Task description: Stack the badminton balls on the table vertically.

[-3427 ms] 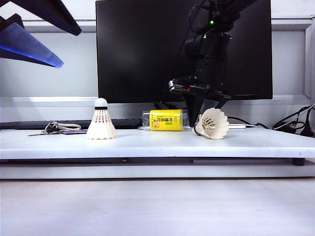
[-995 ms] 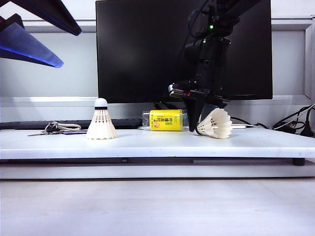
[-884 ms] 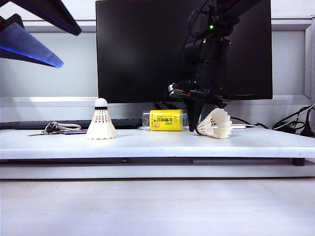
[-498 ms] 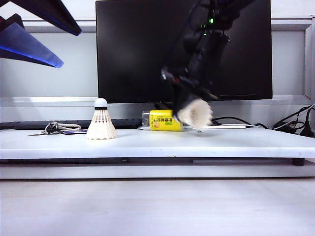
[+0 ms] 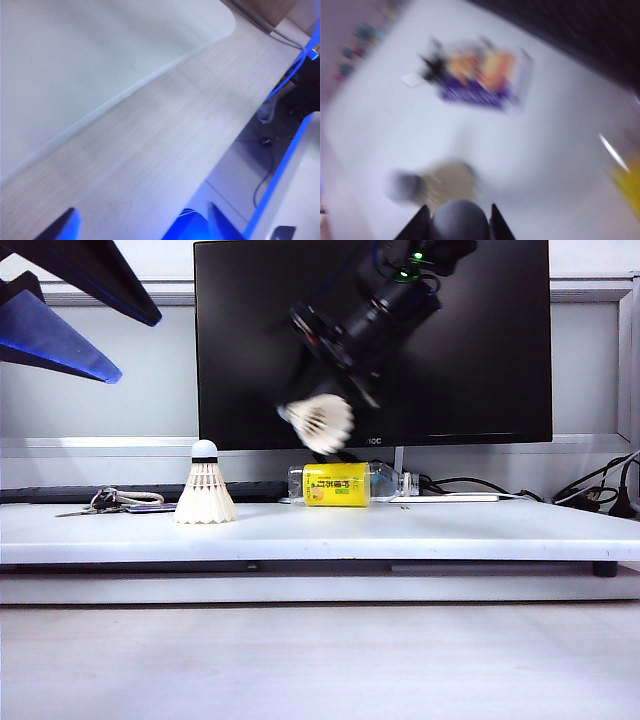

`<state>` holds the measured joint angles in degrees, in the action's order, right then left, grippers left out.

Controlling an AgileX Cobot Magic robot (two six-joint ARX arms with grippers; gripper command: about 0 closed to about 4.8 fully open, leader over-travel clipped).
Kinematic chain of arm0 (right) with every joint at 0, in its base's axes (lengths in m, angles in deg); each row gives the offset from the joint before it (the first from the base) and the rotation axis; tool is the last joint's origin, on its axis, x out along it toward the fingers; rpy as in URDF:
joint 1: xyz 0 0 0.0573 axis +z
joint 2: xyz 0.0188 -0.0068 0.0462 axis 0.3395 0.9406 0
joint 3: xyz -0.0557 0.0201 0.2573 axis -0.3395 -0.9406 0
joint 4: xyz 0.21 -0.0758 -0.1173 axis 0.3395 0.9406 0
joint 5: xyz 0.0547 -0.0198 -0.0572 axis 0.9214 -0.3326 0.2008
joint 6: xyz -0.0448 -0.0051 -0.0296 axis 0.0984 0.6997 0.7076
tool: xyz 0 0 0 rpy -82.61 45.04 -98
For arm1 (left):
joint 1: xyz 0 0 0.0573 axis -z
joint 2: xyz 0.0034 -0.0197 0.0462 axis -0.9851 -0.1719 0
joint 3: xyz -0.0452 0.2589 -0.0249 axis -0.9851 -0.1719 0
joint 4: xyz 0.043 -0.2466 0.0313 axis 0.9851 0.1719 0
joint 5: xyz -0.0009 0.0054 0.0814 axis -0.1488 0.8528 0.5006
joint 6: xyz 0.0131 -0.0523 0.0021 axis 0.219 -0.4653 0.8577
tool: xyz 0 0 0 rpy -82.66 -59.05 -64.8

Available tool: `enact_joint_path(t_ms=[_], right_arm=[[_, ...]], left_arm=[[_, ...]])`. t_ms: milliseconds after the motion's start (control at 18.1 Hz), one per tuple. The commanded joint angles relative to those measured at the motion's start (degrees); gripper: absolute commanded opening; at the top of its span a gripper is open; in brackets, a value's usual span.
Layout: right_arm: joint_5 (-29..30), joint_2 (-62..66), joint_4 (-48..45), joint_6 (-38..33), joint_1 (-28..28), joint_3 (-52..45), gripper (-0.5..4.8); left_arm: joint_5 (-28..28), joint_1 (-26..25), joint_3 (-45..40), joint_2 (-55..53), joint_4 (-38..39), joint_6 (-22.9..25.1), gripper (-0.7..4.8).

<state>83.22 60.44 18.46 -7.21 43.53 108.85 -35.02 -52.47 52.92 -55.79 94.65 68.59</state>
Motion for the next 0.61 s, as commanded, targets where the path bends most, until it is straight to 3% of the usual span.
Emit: enact_joint_path(t_ms=[55,387,608], right_arm=[[3.34,-0.76,-8.28,-3.26,2.16,0.22,1.35],[5.31,-1.51,-21.42,-6.27,5.86,0.2,1.35],[5.55,-1.62,-25.03,-6.4,6.38,0.2,1.36]], left_arm=[[2.93,-0.02,0.17,0.11,-0.76,1.31,3.4],[5.84,-0.17,-0.13,0.13,-1.38,1.73,3.4],[6.82,-5.18,-0.22,1.68,-1.68,0.96,3.4]])
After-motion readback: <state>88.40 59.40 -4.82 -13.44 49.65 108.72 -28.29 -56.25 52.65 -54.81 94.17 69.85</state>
